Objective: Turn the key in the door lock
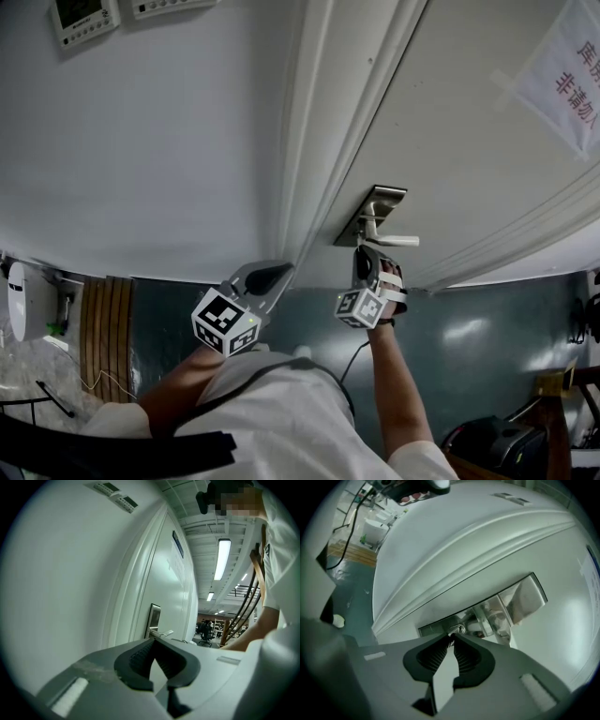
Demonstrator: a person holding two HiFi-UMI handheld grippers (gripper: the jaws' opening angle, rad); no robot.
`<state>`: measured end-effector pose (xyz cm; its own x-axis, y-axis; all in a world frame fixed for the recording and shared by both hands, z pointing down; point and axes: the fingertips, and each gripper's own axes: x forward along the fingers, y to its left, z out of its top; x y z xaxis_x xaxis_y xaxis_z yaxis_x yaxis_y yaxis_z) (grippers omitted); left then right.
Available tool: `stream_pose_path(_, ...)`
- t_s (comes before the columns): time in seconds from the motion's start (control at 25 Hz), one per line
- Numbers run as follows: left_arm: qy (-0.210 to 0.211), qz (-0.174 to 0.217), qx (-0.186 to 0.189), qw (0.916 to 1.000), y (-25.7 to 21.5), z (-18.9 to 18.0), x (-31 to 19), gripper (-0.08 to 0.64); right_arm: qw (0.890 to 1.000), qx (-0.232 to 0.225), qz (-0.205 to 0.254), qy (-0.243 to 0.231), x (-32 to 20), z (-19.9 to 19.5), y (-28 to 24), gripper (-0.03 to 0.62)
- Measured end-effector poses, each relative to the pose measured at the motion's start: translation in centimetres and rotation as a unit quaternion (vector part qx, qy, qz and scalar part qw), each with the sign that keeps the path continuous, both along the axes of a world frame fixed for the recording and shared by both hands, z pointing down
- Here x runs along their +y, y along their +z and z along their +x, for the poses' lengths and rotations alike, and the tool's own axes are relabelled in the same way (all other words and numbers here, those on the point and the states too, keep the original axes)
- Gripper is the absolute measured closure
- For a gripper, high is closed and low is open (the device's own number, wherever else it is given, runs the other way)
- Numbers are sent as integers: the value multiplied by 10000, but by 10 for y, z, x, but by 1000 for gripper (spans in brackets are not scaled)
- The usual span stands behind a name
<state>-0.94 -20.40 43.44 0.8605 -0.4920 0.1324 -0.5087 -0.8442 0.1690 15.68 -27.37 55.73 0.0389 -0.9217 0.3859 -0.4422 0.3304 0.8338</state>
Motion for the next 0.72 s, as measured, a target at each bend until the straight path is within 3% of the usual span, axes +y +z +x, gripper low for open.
stream_pose_path(0.24, 26, -2, -27, 10000, 0, 10, 4, 554, 9932, 1028, -230, -491, 3, 2, 12, 541)
stream_pose_path(0.36, 19, -23, -29, 10000, 1, 15, 6, 554, 9884, 1301, -343, -701, 4, 1, 11, 538)
stream_pose_path(0.72, -78, 13, -31, 10000, -2, 28, 11, 554, 9936, 816, -255, -735, 3, 0, 3, 535)
